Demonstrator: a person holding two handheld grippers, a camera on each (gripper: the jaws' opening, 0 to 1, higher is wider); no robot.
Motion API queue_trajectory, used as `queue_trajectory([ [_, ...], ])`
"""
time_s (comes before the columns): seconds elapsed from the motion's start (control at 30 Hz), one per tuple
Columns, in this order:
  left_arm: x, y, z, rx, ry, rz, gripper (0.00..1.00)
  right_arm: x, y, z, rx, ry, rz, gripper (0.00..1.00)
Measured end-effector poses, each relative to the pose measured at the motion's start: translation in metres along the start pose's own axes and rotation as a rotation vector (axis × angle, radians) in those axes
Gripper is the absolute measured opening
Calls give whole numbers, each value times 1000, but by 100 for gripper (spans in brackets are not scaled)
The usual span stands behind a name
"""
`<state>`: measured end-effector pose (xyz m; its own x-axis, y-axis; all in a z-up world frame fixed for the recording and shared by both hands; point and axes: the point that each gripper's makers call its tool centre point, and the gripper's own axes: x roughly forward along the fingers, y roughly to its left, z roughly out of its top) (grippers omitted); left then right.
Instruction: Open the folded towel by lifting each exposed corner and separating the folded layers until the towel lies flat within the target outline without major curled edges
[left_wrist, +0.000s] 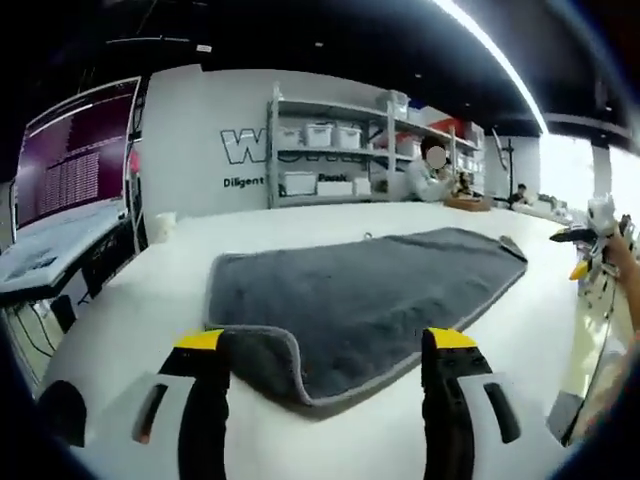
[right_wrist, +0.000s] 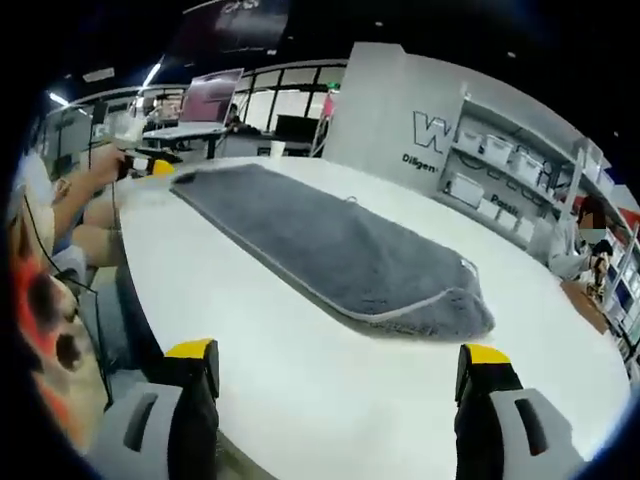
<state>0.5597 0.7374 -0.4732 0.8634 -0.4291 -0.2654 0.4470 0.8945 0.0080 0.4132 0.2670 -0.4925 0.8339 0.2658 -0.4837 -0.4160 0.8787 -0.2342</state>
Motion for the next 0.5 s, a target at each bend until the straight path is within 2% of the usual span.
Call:
queue_trajectory([
  [0.13,15,14,-2,49,22,72,57,-3,3,4,-14,-7,-6,99],
  [0.23,24,18,-3,48,22,77,50,-4,6,7,-22,-11,-4,99],
  [0.4,32,21,-4,63,18,97,30,-6,6,10,-30,-16,-13,99],
  [0.5,32,29,-4,70,10,131,27,-7,7,13,-35,-21,-13,99],
])
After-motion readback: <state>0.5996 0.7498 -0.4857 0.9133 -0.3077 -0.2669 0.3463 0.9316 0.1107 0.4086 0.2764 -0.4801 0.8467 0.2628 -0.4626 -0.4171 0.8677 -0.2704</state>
